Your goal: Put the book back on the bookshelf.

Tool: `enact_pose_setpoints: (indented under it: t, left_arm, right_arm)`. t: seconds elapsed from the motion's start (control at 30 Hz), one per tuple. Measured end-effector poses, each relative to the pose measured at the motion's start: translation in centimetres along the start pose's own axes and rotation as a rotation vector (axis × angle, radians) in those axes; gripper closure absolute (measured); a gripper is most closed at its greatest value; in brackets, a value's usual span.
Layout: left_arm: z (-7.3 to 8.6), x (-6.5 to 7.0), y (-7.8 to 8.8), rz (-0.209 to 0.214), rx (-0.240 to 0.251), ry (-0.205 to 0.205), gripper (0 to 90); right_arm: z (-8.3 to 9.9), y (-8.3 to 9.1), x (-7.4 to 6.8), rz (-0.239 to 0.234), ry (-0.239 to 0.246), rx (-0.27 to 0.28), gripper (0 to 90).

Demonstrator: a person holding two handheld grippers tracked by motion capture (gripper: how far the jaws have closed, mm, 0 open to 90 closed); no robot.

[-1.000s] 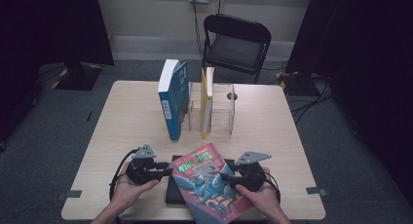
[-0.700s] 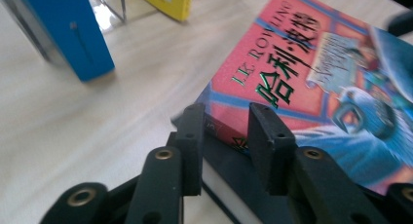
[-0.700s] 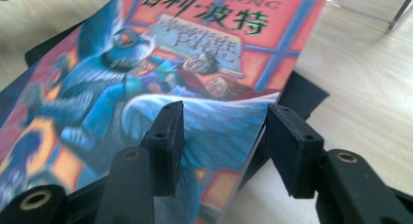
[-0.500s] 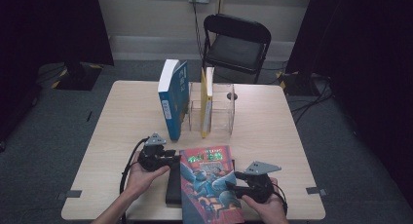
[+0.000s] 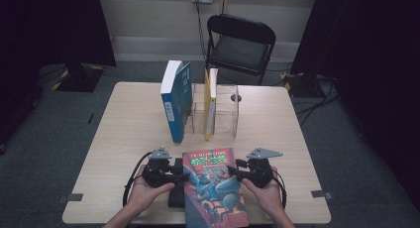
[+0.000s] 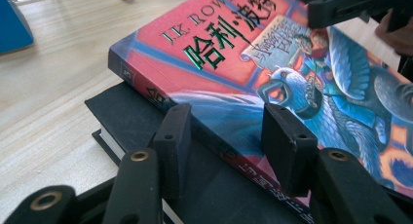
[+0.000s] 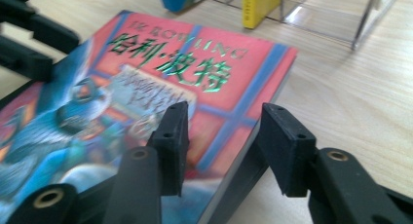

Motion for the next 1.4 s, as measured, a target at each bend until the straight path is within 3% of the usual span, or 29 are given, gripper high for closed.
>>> enact_pose_setpoints:
  t: [0.1,0.17,0.4,0.53,0.6,0.67,0.77,0.9,1.0,1.1,1.17,1.27,1.33,1.4]
  left_arm:
    - [0.0,0.0,-0.1,0.010,0.016,0.014,54.8]
    - [-0.1,-0.1,-0.1,0.016,0.012,0.011,55.0]
    - [-0.7,-0.3,-0.6,0.004,0.024,0.010,55.0]
    - [-0.6,-0.4,-0.6,0.008,0.027,0.004,54.6]
    - [-0.6,-0.4,-0.8,0.034,0.023,0.036,48.4]
    - [-0.6,-0.3,-0.8,0.015,0.028,0.019,47.6]
    - [-0.6,0.0,-0.7,-0.020,0.031,-0.003,49.2]
    - [-0.6,0.0,-0.7,-0.015,0.034,0.005,48.9]
    - [-0.6,0.0,-0.8,-0.019,0.034,0.000,48.7]
    - [-0.6,0.0,-0.8,-0.019,0.033,-0.002,48.6]
    - [-0.6,0.0,-0.7,-0.018,0.033,-0.001,48.6]
    - [-0.6,0.0,-0.8,-0.016,0.041,0.002,48.6]
    - [-0.5,0.0,-0.8,-0.011,0.043,0.010,48.6]
    - [-0.5,-0.1,-0.9,0.003,0.044,0.021,46.5]
  right_arm:
    - [0.2,-0.4,0.3,-0.034,-0.048,0.029,51.7]
    - [0.4,-0.4,0.4,-0.026,-0.077,0.053,50.1]
    - [0.9,-0.4,0.3,-0.051,-0.142,0.053,49.8]
    - [0.9,-0.5,0.4,-0.074,-0.159,0.058,48.4]
    - [0.8,-0.7,0.4,-0.079,-0.165,0.061,47.4]
    - [0.8,-0.8,0.5,-0.095,-0.190,0.061,46.8]
    - [0.7,-0.7,0.3,-0.076,-0.195,0.042,48.4]
    - [0.8,-0.1,0.3,-0.075,-0.224,0.058,57.4]
    - [1.0,0.4,-0.2,-0.066,-0.221,0.079,56.9]
    - [0.8,1.2,-0.5,-0.142,-0.262,0.118,61.5]
    - [0.9,1.3,-0.9,-0.133,-0.257,0.097,62.1]
    - [1.7,0.5,-2.0,-0.209,-0.266,0.051,61.7]
    - [1.7,0.4,-2.2,-0.187,-0.251,0.041,60.7]
    - [1.6,0.3,-2.1,-0.218,-0.254,0.030,60.7]
Point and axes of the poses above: each handheld gripper's, and its own axes: y roughly backward along the jaws, z roughly out of its underside, x roughly to its right, the point moved 8 cm from there along -y, roughly forward along the jaws, and after that the axes turned 15 degrees about -x, right-handed, at the moved point
